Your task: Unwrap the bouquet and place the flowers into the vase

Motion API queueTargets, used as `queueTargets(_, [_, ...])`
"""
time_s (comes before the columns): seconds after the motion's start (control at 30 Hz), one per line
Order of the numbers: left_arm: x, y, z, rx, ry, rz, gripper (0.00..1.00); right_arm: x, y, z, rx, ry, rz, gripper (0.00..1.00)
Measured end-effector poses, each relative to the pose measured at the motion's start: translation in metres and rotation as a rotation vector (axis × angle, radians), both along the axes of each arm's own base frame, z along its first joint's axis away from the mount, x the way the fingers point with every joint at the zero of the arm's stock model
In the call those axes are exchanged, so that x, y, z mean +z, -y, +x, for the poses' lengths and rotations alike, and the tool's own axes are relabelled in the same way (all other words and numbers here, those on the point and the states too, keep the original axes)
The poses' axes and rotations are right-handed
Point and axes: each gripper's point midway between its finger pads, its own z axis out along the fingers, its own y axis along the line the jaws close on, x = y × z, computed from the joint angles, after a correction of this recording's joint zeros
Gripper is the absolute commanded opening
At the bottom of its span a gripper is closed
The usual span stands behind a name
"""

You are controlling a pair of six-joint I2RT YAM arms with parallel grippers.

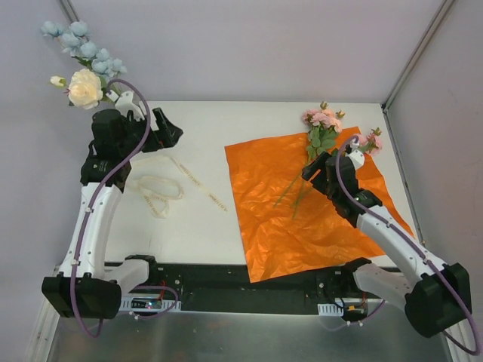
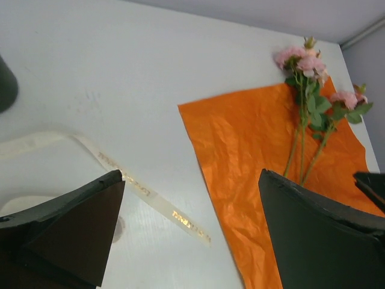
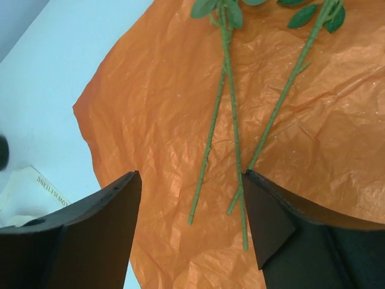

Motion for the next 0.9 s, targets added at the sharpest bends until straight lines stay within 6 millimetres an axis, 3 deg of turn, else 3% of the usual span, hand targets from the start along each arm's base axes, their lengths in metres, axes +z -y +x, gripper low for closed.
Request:
queueTargets(0.13, [-0.020, 0.035, -0.020, -0.112, -0.061, -0.006, 0.99, -0.015, 0.020, 0.012, -0.028, -0.059, 0.030, 0.58])
queueTargets(0.3, [-0.029, 0.068, -0.046, -0.249, -0.115, -0.037, 0.99, -0.039, 0.032, 0.023, -0.023, -0.140, 0.072, 0.45])
queueTargets(0.43, [-0.050, 0.079, -0.058, -0.309, -0.200, -0.086, 0.99, -0.064, 0.030, 0.027, 0.016, -0.223, 0.091, 0.43])
queueTargets(0.67, [-0.107, 0.089, -0.079, -0.377, -0.405, -0.134, 0.99, -0.091, 0.017, 0.048, 0.113, -0.324, 0.090, 0.39])
queueTargets(0.9, [-0.106, 0.096, -0.090, -0.408, -0.418, -0.142, 0.99, -0.110, 0.013, 0.063, 0.178, -0.372, 0.078, 0.34])
